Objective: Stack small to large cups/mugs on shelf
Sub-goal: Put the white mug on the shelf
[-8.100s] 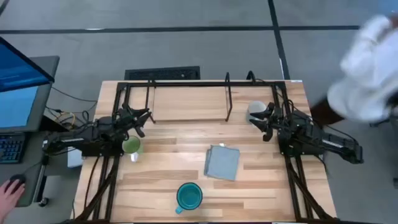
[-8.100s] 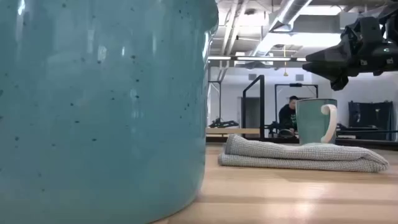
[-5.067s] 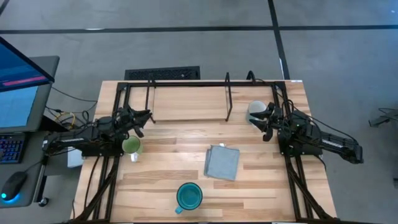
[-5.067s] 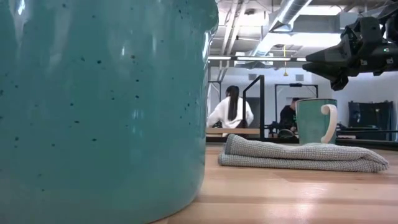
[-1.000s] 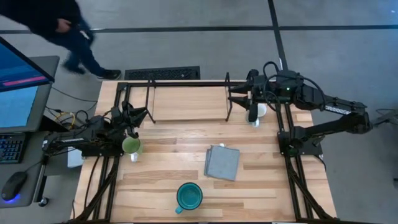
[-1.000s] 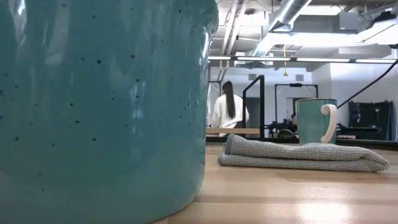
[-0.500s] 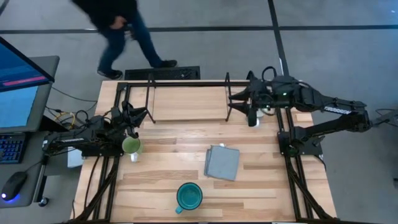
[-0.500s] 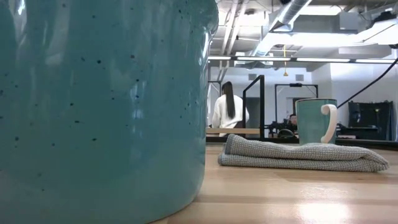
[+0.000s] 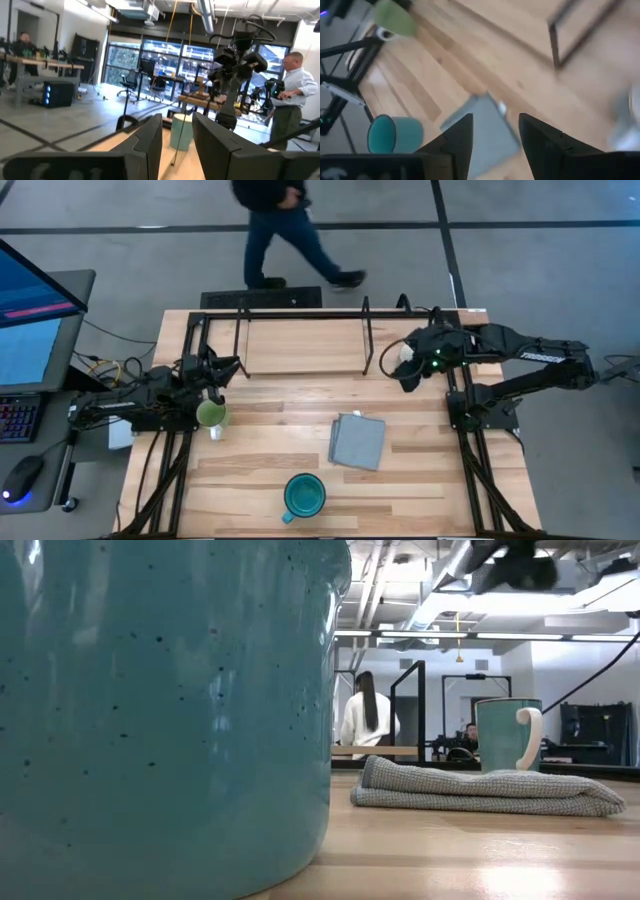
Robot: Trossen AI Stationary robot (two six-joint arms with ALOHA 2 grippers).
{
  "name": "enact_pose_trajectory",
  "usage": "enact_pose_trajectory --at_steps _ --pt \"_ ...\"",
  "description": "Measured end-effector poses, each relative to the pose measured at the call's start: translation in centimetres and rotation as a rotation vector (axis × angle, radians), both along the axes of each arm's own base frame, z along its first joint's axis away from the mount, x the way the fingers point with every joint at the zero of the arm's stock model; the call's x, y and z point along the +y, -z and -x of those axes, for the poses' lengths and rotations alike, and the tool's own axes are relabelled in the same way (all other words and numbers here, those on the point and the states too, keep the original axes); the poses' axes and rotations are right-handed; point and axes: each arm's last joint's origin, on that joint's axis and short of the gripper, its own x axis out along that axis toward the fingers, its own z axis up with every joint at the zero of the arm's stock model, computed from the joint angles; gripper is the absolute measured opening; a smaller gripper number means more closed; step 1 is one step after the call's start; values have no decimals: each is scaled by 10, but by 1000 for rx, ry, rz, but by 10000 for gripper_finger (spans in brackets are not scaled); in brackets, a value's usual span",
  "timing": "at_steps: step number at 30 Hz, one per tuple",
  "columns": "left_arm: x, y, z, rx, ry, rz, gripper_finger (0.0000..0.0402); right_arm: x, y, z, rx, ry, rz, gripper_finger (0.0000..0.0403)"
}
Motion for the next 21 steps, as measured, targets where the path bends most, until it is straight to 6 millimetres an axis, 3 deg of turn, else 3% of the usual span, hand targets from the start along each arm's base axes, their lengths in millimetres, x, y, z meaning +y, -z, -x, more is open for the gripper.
enact_pose_trajectory --at_steps 4,9,21 --pt "0 3 -1 27 7 25 98 2 9 6 124 165 -130 182" --pt "0 5 -1 48 7 29 98 1 22 6 299 284 -132 182" --pt "0 5 -1 55 3 10 98 -8 62 -31 609 222 41 182"
